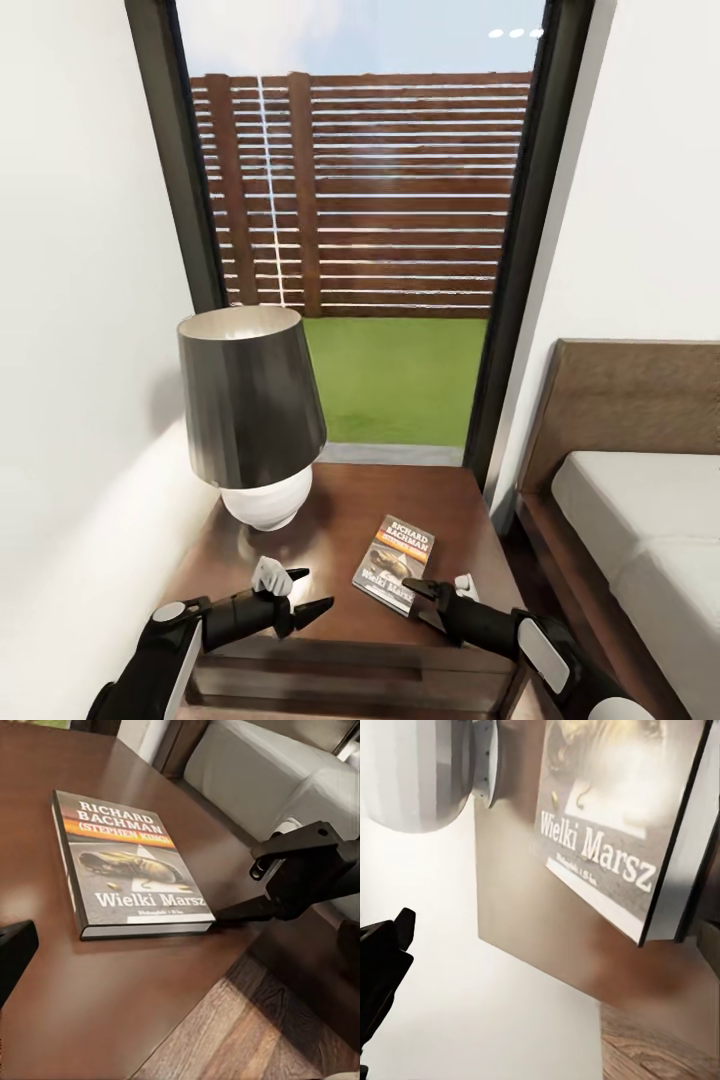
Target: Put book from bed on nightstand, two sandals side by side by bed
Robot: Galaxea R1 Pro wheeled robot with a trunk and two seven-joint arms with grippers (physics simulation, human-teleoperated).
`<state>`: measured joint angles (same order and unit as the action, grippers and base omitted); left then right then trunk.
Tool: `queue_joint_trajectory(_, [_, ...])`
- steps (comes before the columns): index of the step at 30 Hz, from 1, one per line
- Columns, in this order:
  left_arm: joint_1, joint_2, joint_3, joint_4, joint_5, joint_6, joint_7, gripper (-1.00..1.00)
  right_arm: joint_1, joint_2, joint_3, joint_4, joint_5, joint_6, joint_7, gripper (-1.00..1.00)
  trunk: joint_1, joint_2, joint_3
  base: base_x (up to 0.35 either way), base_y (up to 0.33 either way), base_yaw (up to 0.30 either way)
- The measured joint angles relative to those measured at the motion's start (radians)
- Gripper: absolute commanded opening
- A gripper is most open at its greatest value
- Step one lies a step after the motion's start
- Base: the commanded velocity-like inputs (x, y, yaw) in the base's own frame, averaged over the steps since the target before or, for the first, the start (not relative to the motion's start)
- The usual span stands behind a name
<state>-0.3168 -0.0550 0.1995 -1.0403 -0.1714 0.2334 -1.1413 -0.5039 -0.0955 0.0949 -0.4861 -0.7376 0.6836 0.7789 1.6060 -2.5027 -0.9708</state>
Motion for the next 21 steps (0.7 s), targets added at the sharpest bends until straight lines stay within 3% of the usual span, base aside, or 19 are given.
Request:
queue_joint_trajectory(13, [0.000, 0.000, 0.000, 0.000, 0.000, 0.000, 0.000, 1.00, 0.000, 0.000, 0.000, 0.000, 0.000, 0.000, 0.000, 1.00, -0.006, 0.003, 0.050, 0.000, 0.000, 0.000])
queue_joint_trajectory(21, [0.000, 0.000, 0.000, 0.000, 0.000, 0.000, 0.000, 1.00, 0.000, 0.000, 0.000, 0.000, 0.000, 0.000, 0.000, 1.00, -0.036, 0.059, 0.075, 0.000, 0.000, 0.000])
